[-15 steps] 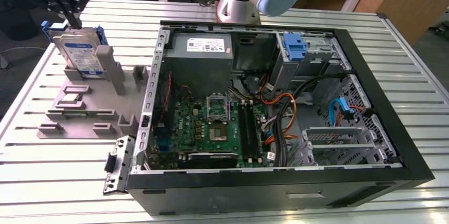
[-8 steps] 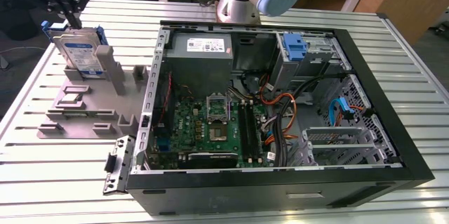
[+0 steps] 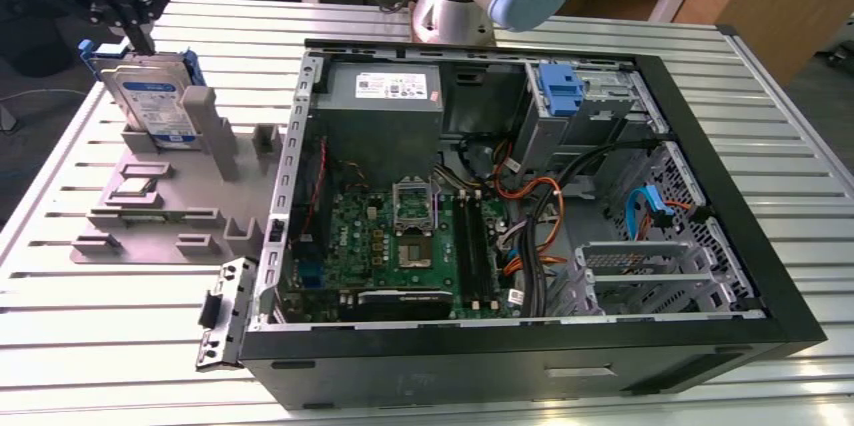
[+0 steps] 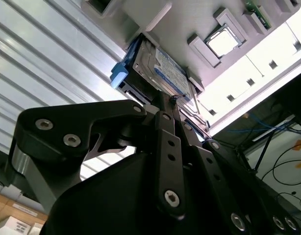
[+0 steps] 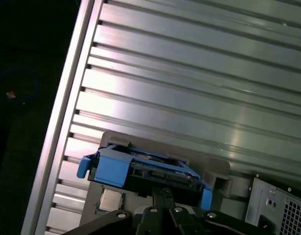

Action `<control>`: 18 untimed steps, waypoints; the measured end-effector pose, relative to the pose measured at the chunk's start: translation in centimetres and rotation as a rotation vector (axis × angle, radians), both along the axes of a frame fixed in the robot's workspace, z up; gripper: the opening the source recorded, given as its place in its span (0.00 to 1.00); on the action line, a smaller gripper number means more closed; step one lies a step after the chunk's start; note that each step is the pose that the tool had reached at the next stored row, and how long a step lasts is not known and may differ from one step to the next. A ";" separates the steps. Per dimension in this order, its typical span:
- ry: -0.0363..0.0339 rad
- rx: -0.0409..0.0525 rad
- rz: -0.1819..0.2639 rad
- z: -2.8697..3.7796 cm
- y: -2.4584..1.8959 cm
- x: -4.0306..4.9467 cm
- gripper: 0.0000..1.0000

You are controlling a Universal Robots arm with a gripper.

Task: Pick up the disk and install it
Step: 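Pick up the disk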

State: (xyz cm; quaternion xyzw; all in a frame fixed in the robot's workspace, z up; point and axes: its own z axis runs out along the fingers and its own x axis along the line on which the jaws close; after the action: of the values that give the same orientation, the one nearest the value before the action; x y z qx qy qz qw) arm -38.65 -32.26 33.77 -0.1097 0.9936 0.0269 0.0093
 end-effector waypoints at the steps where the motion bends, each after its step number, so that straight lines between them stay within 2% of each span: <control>1: 0.0000 0.0000 0.010 0.00 0.00 0.00 0.11; 9: 0.0001 0.0000 0.101 -0.01 0.00 0.00 0.11; 18: 0.0001 -0.0001 0.258 -0.04 0.00 0.00 0.11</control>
State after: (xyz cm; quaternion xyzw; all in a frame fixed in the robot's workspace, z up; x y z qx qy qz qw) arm -38.65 -32.26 33.73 -0.2365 0.9712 0.0278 0.0057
